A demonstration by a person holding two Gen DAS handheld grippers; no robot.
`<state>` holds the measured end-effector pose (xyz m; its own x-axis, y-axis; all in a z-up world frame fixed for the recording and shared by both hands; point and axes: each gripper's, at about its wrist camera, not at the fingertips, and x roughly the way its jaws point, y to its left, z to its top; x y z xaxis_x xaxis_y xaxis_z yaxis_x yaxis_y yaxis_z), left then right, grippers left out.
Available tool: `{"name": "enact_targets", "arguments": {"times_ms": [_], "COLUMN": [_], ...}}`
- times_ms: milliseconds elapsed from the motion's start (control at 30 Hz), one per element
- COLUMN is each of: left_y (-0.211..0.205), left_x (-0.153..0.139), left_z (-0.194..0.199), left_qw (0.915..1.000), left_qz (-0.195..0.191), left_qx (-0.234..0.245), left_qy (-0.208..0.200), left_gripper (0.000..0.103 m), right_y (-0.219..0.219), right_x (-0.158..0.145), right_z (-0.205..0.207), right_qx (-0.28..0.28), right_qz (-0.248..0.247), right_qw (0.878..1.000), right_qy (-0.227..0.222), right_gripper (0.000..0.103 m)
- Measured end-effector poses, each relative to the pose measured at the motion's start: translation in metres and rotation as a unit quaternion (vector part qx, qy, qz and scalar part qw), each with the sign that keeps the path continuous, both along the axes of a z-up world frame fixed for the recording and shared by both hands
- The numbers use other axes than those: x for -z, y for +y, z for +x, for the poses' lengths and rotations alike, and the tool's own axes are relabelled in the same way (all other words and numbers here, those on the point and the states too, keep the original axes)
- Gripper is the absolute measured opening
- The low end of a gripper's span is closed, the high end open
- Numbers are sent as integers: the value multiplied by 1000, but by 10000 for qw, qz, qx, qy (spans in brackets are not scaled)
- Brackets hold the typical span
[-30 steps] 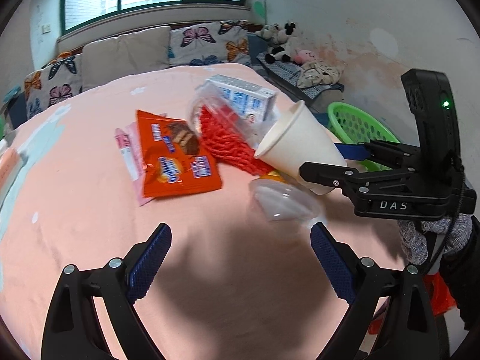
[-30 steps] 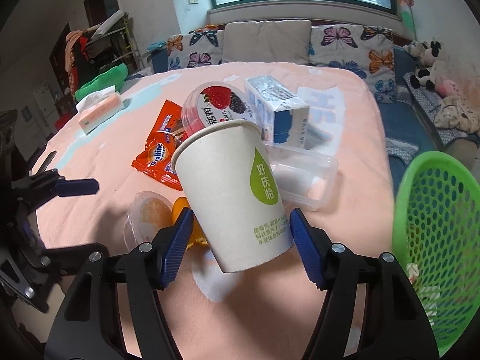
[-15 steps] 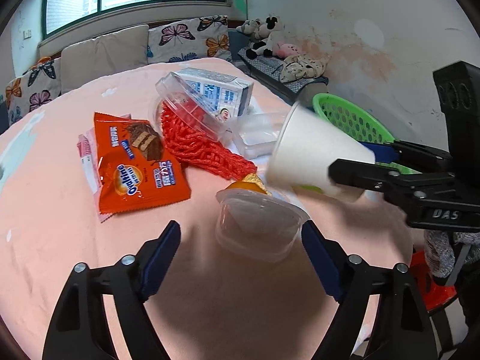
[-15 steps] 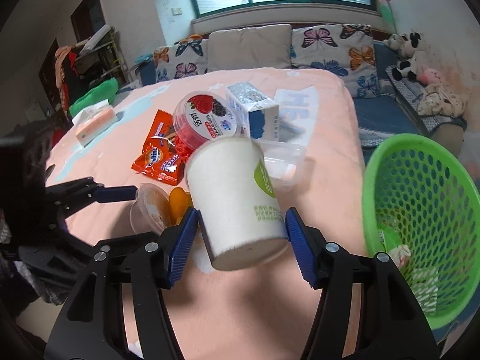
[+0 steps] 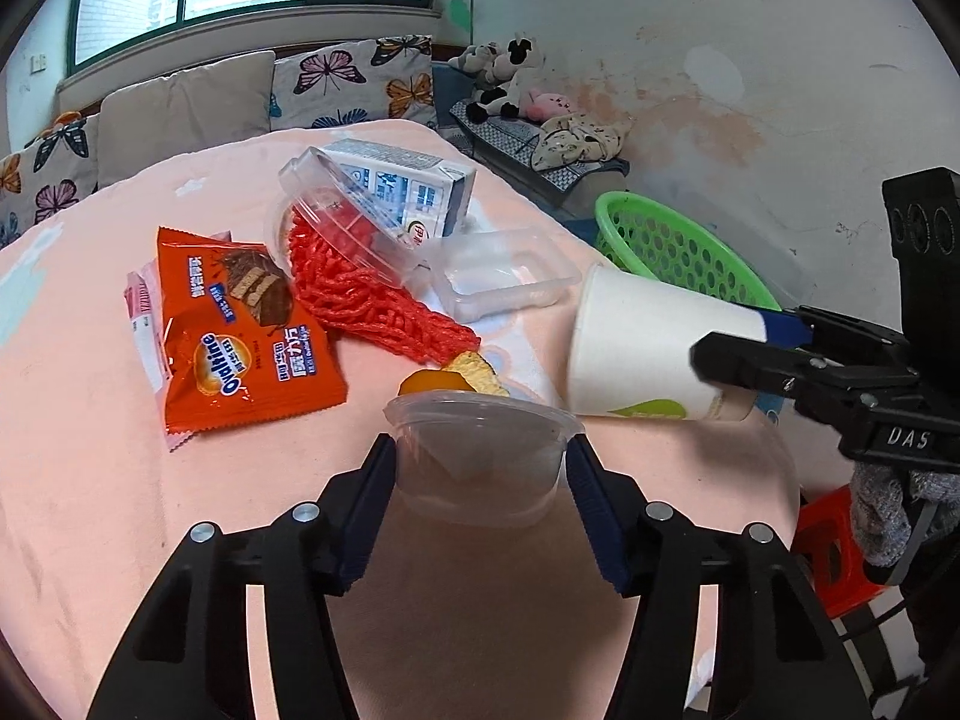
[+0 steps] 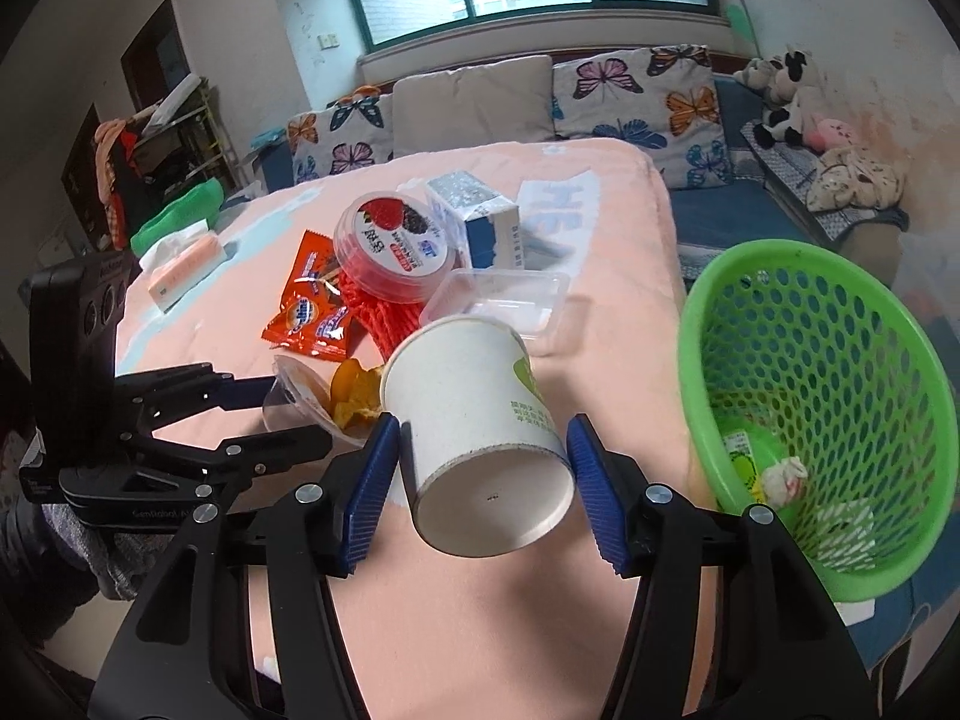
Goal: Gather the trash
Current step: 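Carry the paper cup in the right gripper into the green basket and release it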
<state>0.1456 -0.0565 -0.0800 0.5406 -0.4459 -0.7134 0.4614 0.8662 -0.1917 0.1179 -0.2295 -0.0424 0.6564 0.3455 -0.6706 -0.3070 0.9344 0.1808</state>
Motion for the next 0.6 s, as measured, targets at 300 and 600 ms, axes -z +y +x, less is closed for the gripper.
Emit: {"name": "enact_targets", "arguments": {"times_ms": [300, 600], "left_y": [9, 5], "left_x": [-22, -46], "left_z": [-15, -16], "left_qw": [9999, 9995], "left_qz": [30, -71], "left_qx": [14, 103], "left_qy": [-153, -274], "left_gripper": [56, 56], "right_y": [-20, -56], "right_x": [-17, -28], "right_z": [-8, -9], "right_qx": [305, 754], "right_qz": [53, 69], "right_qw": [9995, 9968], "right_qy": [-119, -249], "right_gripper": [57, 57]}}
